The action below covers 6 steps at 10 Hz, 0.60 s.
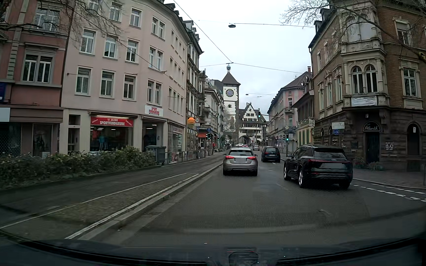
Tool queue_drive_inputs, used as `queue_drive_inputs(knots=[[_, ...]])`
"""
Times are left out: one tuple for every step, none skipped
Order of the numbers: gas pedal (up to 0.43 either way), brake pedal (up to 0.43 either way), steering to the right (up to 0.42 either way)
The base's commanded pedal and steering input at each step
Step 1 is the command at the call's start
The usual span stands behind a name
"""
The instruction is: Follow the waypoints while adhering to traffic rules and regulations
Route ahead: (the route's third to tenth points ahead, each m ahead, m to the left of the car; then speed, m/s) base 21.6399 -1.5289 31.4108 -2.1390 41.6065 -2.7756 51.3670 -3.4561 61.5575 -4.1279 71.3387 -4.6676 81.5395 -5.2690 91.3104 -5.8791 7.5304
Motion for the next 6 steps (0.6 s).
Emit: queue_drive_inputs(knots=[[0.059, 0.0, 0.029], [0.059, 0.0, 0.028], [0.059, 0.0, 0.028], [0.067, 0.0, 0.028], [0.067, 0.0, 0.028], [0.079, 0.0, 0.028]])
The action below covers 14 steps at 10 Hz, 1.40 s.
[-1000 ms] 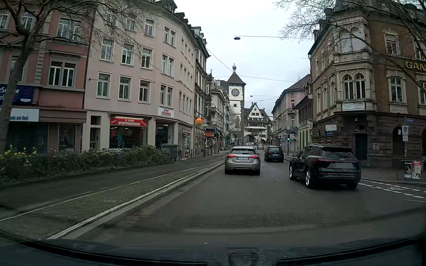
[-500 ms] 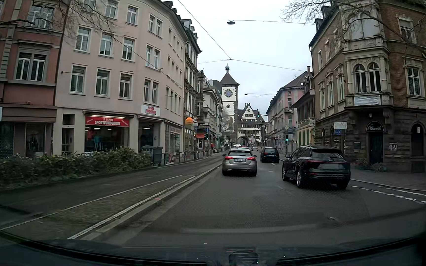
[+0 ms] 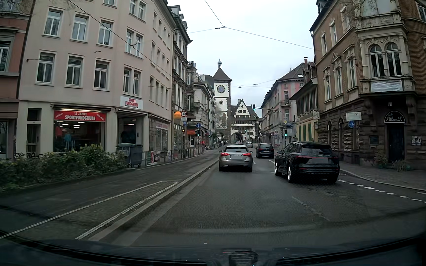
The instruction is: Follow the waypoints while adhering to traffic rules and regulations
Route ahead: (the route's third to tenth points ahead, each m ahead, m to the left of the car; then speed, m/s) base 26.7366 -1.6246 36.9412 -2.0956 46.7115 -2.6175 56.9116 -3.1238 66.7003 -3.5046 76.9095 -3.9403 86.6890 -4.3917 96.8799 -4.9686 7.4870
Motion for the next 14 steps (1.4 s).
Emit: queue_drive_inputs(knots=[[0.087, 0.0, 0.028], [0.087, 0.0, 0.028], [0.098, 0.0, 0.026], [0.098, 0.0, 0.025], [0.098, 0.0, 0.024], [0.098, 0.0, 0.023], [0.098, 0.0, 0.021], [0.098, 0.0, 0.018], [0.098, 0.0, 0.017], [0.098, 0.0, 0.015], [0.098, 0.0, 0.014], [0.098, 0.0, 0.012], [0.118, 0.0, 0.011], [0.138, 0.0, 0.008]])
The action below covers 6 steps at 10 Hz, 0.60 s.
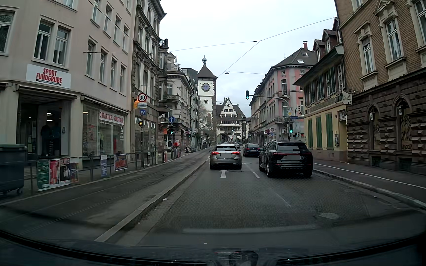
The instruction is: Follow the waypoints while adhering to traffic rules and regulations
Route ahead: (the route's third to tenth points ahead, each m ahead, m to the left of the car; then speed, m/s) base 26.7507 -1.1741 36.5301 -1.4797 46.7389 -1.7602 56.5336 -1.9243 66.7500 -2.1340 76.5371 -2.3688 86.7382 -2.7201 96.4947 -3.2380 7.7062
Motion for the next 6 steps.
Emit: queue_drive_inputs(knots=[[0.15, 0.0, 0.006], [0.169, 0.0, 0.006], [0.169, 0.0, 0.006], [0.157, 0.0, 0.005], [0.157, 0.0, 0.004], [0.157, 0.0, 0.004]])
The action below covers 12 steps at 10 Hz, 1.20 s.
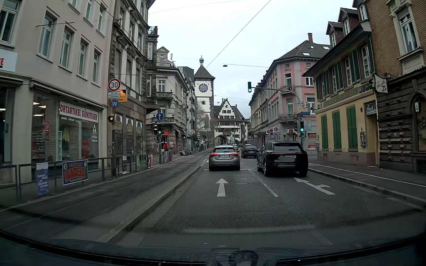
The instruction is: Follow the waypoints while adhering to traffic rules and regulations
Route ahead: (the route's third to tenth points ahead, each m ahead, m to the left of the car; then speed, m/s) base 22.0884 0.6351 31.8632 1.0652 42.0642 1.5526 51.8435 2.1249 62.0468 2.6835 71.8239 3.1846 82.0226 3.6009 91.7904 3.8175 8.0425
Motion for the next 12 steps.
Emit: queue_drive_inputs(knots=[[0.157, 0.0, 0.004], [0.157, 0.0, 0.004], [0.157, 0.0, 0.004], [0.157, 0.0, 0.004], [0.157, 0.0, 0.004], [0.169, 0.0, 0.004], [0.177, 0.0, 0.004], [0.177, 0.0, 0.003], [0.189, 0.0, 0.003], [0.197, 0.0, 0.003], [0.197, 0.0, 0.002], [0.197, 0.0, 0.002]])
